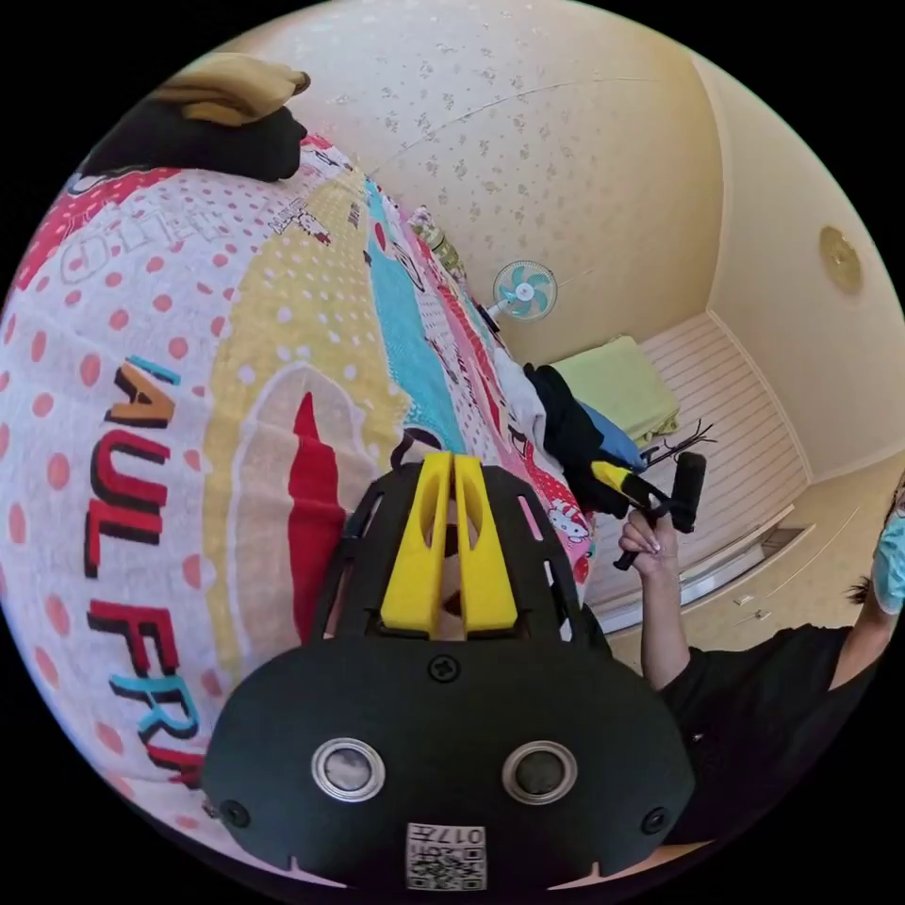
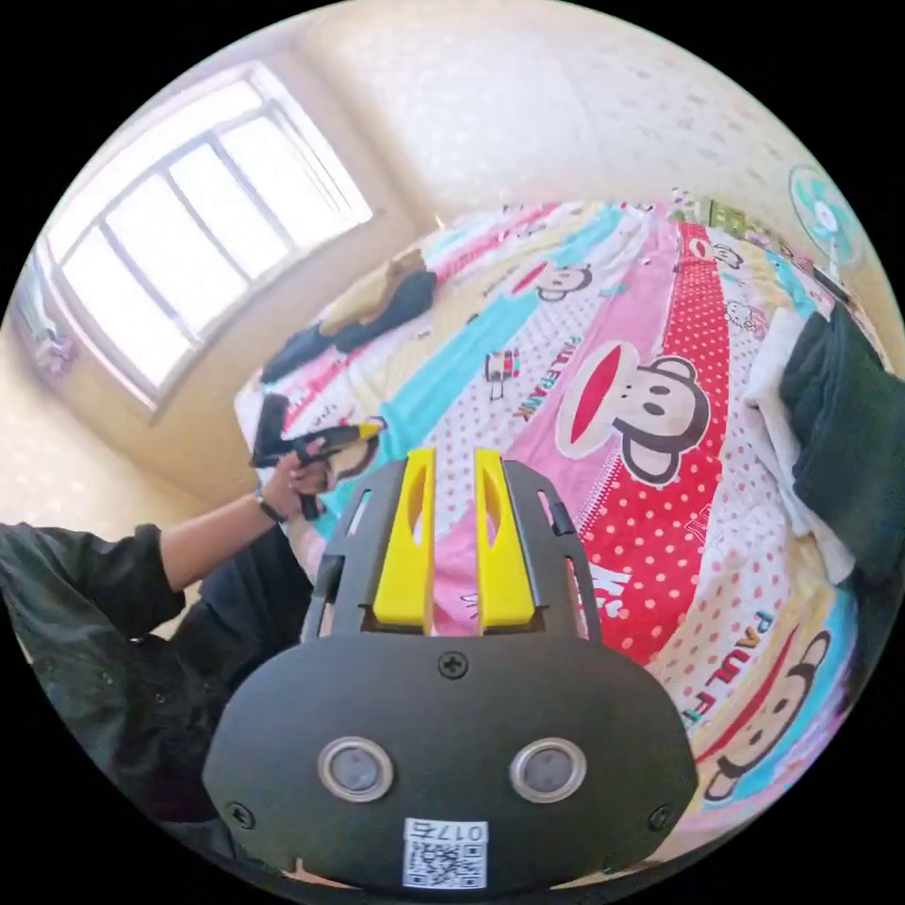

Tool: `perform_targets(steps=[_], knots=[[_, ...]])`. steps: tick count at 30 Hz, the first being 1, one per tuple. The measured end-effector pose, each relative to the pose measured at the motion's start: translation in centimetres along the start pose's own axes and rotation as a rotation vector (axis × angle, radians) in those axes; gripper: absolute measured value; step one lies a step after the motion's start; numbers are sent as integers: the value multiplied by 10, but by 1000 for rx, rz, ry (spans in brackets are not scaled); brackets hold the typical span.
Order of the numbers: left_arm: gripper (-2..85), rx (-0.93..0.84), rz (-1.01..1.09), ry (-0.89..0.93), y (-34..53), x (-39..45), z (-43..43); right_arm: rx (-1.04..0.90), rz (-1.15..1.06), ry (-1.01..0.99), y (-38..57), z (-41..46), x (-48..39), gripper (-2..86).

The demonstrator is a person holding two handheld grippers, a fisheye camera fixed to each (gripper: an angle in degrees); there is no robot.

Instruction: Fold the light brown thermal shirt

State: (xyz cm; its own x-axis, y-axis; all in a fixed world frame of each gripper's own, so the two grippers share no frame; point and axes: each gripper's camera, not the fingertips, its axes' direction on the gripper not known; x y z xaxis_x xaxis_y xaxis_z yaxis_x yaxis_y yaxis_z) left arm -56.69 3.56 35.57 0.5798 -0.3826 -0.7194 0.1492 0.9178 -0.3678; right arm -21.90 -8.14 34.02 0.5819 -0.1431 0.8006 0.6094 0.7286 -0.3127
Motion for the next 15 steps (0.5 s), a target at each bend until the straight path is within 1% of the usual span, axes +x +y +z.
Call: perform_targets(steps=[1,3,4,6,7,11,13,15], knots=[[-5,-24,15,-20,1,7,4,-183,-66,99,-14,48,-20,69],[-3,-189,62,-86,15,36,29,-102,-40,152,-11,59,-34,58],[-4,-211,77,-107,22,43,33,-93,0,150,-10,60,-38,48],[-8,-180,123,-171,56,68,30,-117,-22,185,1,62,-51,32],[-8,-174,123,-175,64,72,28,-130,-19,186,9,62,-56,24],[-5,-137,95,-129,102,88,-3,-100,42,101,39,65,-55,12],[1,-74,103,-154,104,92,-27,-51,93,39,46,76,-45,9],[32,71,170,-267,84,103,-66,-49,116,9,41,90,-38,8]])
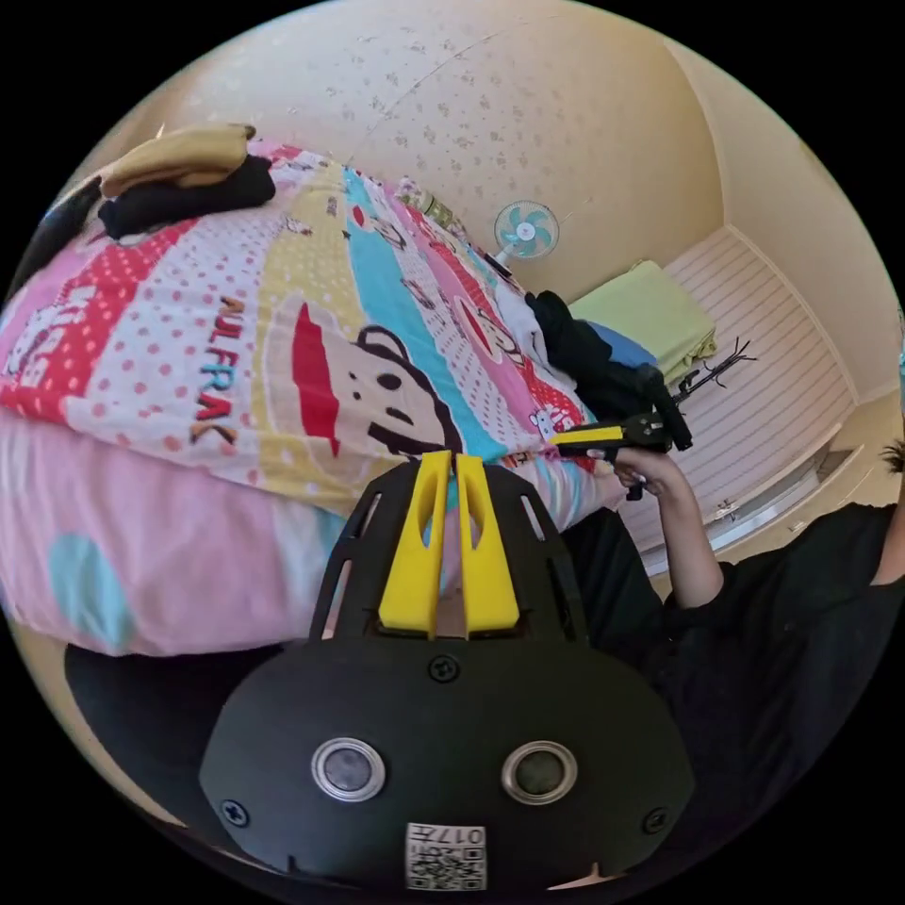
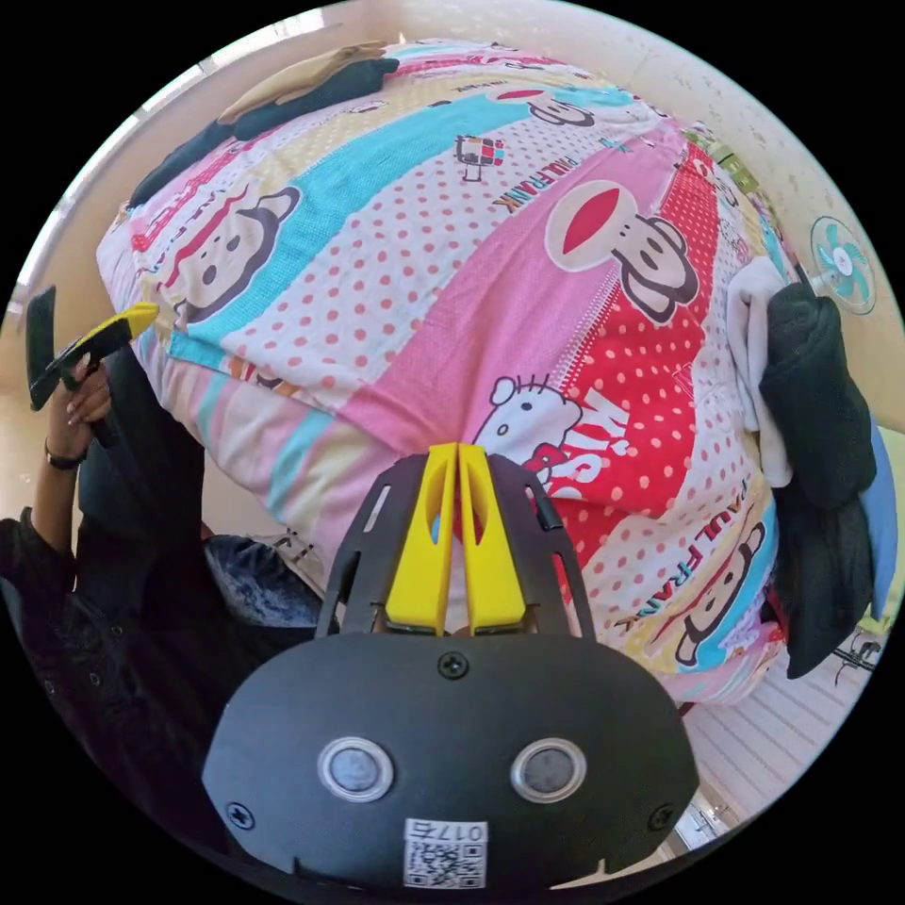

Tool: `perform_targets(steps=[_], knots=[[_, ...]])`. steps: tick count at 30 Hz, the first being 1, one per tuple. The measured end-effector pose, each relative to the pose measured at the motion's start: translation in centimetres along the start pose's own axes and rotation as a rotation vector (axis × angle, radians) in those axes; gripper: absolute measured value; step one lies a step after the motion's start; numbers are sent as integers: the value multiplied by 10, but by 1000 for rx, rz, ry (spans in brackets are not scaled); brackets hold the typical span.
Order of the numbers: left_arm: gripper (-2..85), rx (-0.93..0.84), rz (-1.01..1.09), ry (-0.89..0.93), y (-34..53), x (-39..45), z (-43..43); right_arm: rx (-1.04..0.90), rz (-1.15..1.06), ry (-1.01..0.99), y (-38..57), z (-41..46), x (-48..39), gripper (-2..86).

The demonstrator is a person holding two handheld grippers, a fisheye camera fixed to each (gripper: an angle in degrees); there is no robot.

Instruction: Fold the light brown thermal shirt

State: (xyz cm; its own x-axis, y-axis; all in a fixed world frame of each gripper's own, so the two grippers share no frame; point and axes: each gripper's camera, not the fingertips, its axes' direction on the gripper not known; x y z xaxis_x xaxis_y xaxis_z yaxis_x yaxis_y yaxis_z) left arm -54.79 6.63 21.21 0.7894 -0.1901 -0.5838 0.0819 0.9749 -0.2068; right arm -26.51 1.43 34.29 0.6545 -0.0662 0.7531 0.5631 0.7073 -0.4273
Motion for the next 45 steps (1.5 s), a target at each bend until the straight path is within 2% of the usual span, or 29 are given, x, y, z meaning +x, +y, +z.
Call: perform_targets(steps=[2,5,8,10,13,14,16,19,22,24,25,27,28,30,31,35,37,39,42,45], knots=[[64,99,72,-133,-35,-3,-19,-30,-7,9,-12,7,1,7],[133,219,185,-382,-110,-3,-22,-131,-102,126,-34,18,-15,5],[145,273,281,-599,-183,-3,11,-211,-159,169,-50,29,-17,4],[147,205,243,-657,-227,-22,44,-219,-121,82,-54,31,6,4],[148,-94,150,-799,-277,-73,114,-176,-67,-84,-46,32,44,3],[149,-244,127,-922,-282,-96,143,-164,-63,-111,-43,32,51,3],[131,-197,174,-1053,-273,-100,157,-124,-61,-188,-31,34,72,3],[100,-62,10,-1029,-269,-101,145,-103,-73,-238,-23,37,91,3],[68,62,-112,-893,-259,-112,111,-110,-72,-286,-19,42,108,2],[52,171,-323,-579,-252,-140,61,-115,-85,-296,-16,43,115,2],[49,201,-372,-487,-249,-148,48,-107,-90,-301,-13,44,120,1],[34,301,-496,-194,-240,-169,4,-78,-89,-304,-3,45,126,1],[29,325,-508,-146,-239,-170,-6,-45,-87,-299,6,45,129,1],[10,456,-656,88,-233,-165,-31,10,-87,-279,20,44,131,2],[8,482,-676,130,-234,-159,-33,43,-83,-262,29,43,132,2],[0,295,-380,149,-272,-69,-17,104,-75,-208,54,41,132,3],[-1,245,-334,284,-269,-40,-2,148,-56,-182,70,41,133,3],[0,105,-258,530,-249,3,23,174,-38,-170,80,41,136,4],[4,-109,-4,736,-199,75,41,208,-5,-188,95,41,146,4],[13,-307,110,859,-123,112,52,230,16,-229,107,41,159,5]])
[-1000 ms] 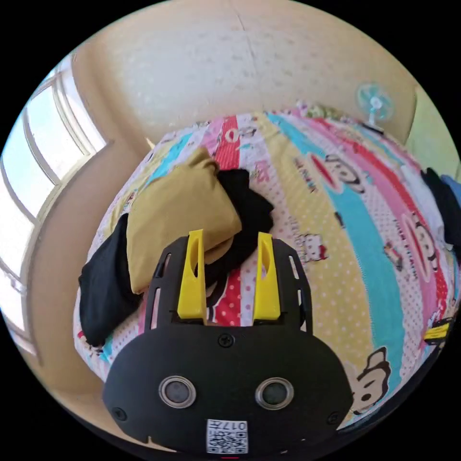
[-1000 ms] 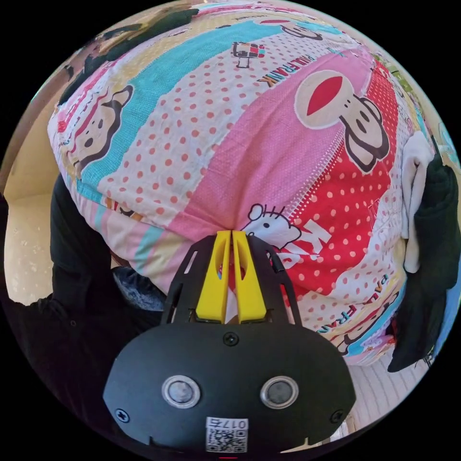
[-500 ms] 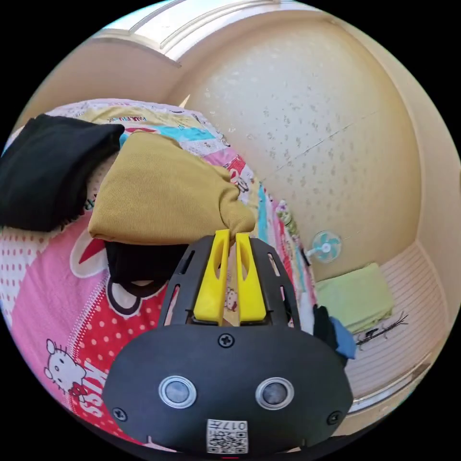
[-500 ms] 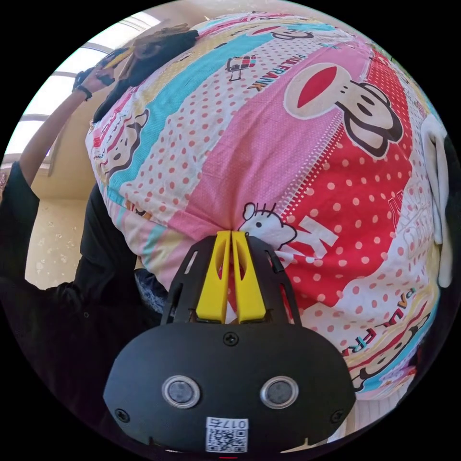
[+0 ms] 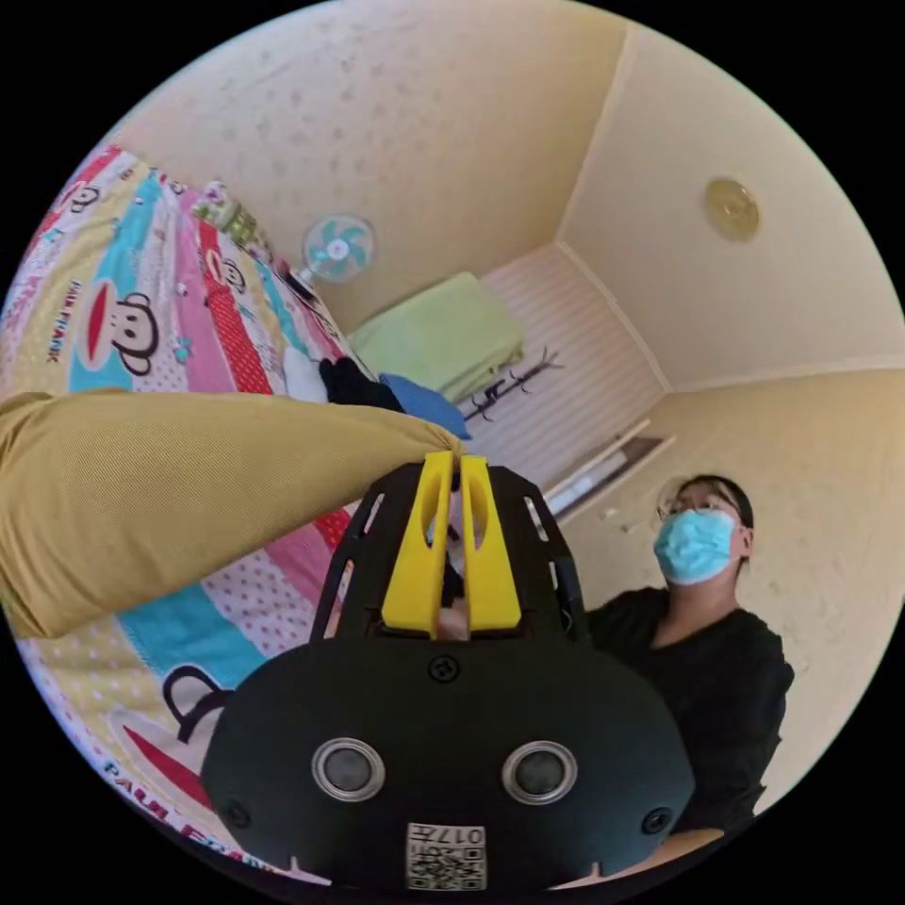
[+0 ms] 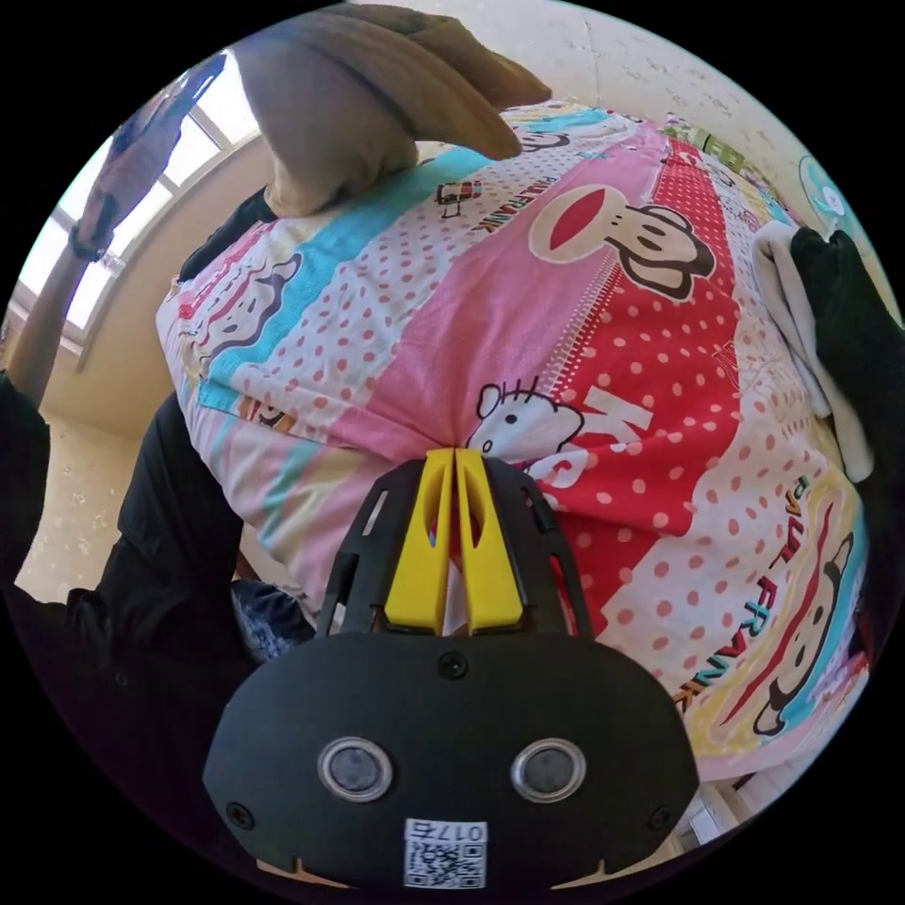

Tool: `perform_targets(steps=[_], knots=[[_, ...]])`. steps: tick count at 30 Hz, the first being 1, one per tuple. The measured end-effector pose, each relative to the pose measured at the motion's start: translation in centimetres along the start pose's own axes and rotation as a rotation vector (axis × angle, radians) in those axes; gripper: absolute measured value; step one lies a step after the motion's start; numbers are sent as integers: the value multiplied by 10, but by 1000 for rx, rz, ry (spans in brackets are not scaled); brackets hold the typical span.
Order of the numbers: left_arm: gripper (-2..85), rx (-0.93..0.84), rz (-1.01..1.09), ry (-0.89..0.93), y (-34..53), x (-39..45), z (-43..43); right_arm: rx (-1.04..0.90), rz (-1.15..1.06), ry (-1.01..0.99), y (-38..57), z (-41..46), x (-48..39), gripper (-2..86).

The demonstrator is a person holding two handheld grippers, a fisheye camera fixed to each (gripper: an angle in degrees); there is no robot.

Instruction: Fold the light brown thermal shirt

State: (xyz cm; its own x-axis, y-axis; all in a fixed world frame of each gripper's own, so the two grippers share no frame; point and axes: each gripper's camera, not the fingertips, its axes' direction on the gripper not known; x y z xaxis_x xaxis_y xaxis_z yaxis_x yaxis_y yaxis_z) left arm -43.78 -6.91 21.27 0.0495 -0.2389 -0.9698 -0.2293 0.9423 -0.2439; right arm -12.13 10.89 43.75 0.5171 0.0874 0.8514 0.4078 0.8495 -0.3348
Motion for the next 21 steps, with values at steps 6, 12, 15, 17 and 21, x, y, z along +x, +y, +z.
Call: perform_targets(steps=[6,12,15,17,21], knots=[[55,82,-27,-220,125,24,28,56,20,14,23,-8,8,8],[110,-9,157,-627,92,65,134,96,54,43,41,-14,11,10],[117,-94,239,-862,57,56,221,117,71,31,50,-17,16,9],[122,-195,231,-969,43,24,273,127,86,17,55,-19,20,9],[110,-408,149,-1121,51,-42,340,130,120,-11,61,-22,29,8]])
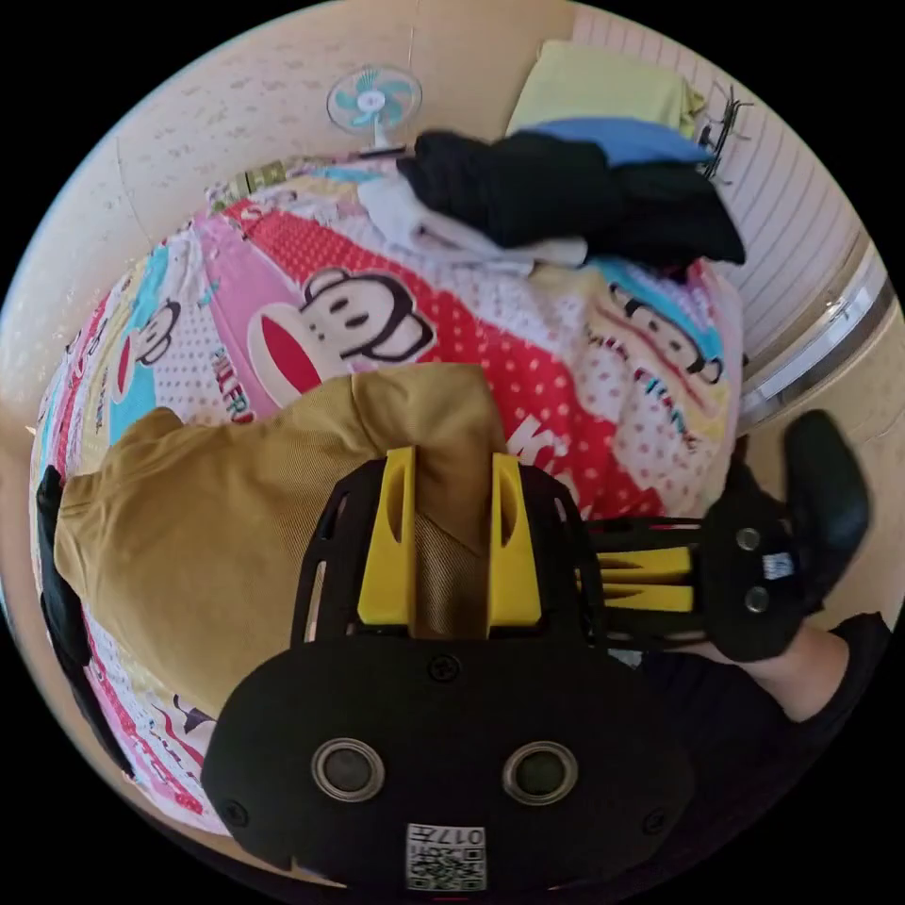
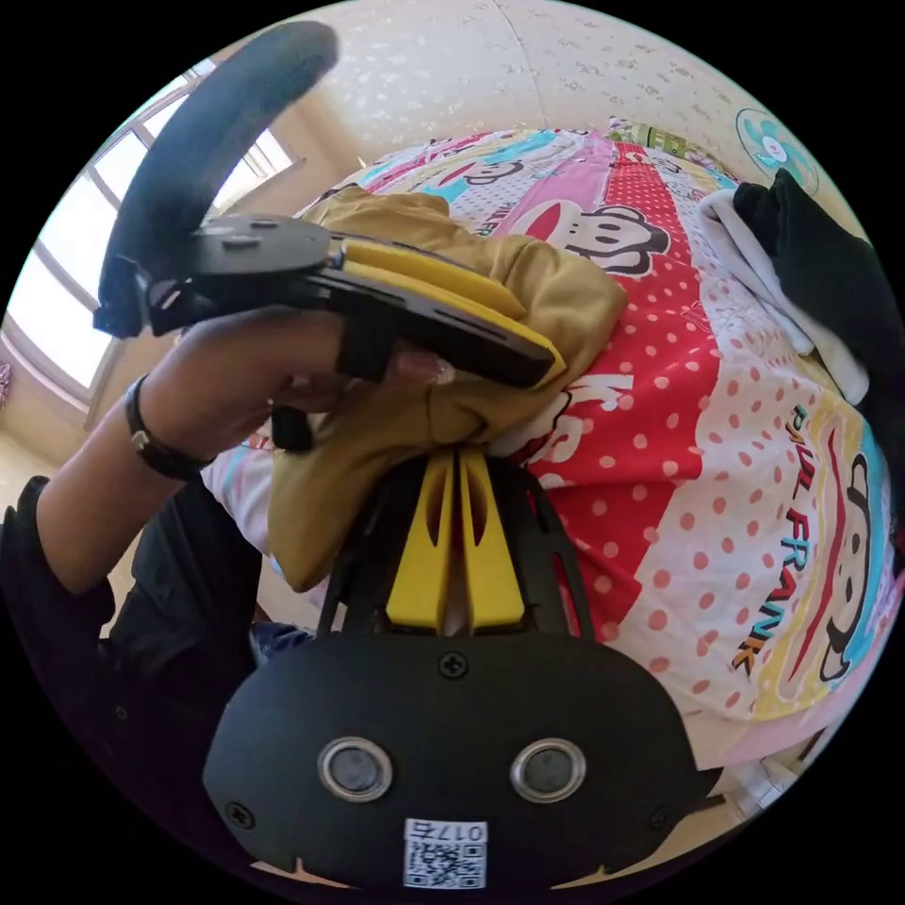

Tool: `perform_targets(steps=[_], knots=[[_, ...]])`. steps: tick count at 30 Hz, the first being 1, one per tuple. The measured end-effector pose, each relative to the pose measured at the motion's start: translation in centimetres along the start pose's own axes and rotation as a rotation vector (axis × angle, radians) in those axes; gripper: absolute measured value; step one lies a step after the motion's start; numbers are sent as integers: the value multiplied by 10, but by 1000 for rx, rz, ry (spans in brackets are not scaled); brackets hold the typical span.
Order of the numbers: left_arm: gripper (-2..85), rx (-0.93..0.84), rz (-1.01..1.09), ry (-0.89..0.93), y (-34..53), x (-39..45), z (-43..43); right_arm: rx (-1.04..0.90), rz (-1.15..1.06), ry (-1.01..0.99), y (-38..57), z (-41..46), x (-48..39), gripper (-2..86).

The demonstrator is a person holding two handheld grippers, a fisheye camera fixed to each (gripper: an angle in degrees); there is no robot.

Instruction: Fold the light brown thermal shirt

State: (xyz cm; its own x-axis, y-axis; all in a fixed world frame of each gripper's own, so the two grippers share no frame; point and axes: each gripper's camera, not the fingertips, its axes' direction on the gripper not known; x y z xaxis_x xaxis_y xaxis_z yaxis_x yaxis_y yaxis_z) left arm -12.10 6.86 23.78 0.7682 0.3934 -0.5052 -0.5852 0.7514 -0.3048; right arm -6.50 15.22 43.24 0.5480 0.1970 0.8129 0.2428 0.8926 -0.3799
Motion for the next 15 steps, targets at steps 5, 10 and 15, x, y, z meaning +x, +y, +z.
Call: perform_targets(steps=[5,10,15], knots=[[53,165,-36,153,37,-15,-53,8,-5,24,5,-2,-1,7],[49,562,-255,308,162,-81,-165,-12,-3,57,3,-1,-4,7],[55,562,-499,20,305,-113,-239,-22,10,85,2,2,-9,5]])
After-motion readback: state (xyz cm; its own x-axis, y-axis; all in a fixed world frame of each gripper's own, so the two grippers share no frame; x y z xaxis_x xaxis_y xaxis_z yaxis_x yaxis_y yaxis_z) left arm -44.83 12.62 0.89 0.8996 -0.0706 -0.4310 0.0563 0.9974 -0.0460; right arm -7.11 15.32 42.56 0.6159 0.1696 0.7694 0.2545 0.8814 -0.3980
